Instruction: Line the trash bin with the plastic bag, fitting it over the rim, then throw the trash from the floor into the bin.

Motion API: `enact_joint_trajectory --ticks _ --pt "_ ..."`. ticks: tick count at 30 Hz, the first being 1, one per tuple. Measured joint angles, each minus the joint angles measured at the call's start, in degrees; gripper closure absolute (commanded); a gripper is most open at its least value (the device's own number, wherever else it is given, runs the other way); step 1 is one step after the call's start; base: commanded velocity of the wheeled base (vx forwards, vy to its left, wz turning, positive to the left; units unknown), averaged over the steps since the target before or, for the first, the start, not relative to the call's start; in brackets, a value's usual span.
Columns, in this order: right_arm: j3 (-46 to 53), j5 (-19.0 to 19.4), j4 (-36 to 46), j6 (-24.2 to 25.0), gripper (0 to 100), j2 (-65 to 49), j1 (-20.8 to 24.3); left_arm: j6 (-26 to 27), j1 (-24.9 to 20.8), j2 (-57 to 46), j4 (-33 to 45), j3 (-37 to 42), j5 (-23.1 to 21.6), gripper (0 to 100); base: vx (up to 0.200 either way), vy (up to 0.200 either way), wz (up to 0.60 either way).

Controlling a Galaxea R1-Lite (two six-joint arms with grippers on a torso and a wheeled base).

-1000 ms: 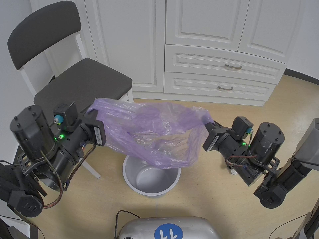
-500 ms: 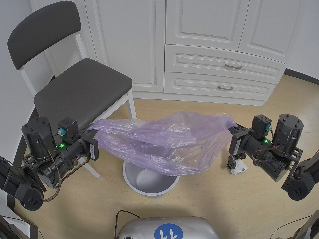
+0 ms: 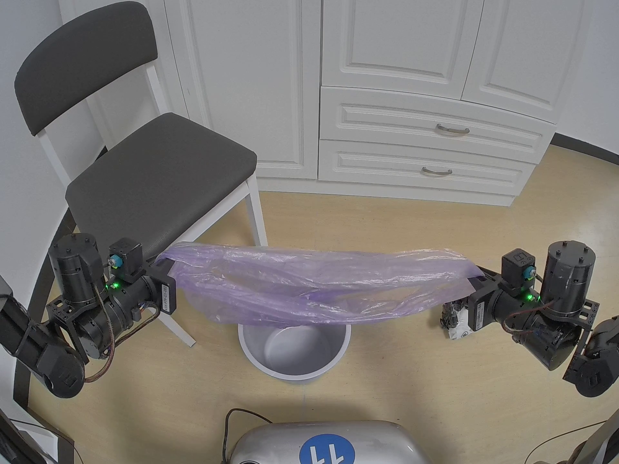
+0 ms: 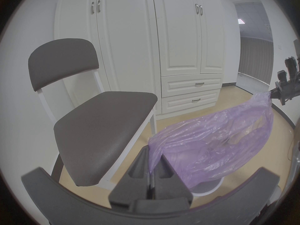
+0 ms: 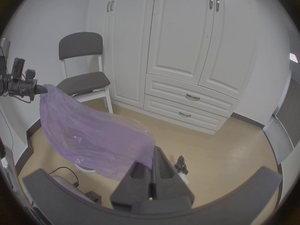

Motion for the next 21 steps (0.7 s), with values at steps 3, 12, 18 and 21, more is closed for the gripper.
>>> enact_joint_trajectory --ticks 3,12,18,21 --pt "1.2 -0.1 0.0 -1.9 100 0.3 -0.2 0.0 0.6 0.8 -0.2 -0.1 -0.1 100 0.000 0.000 0.00" --pt "4.3 -0.4 0.1 -5.8 100 1.3 -0.9 0.2 1.7 2.3 -0.2 -0.2 -0.3 100 0.000 0.000 0.00" --pt "5.7 -0.3 0.0 -7.4 100 1.5 -1.2 0.2 2.3 2.5 -0.2 0.0 -0.9 100 0.000 0.000 0.00" --pt "6.0 -0.4 0.1 -7.5 100 1.6 -1.2 0.1 2.4 2.5 -0.2 0.2 -2.0 100 0.000 0.000 0.00"
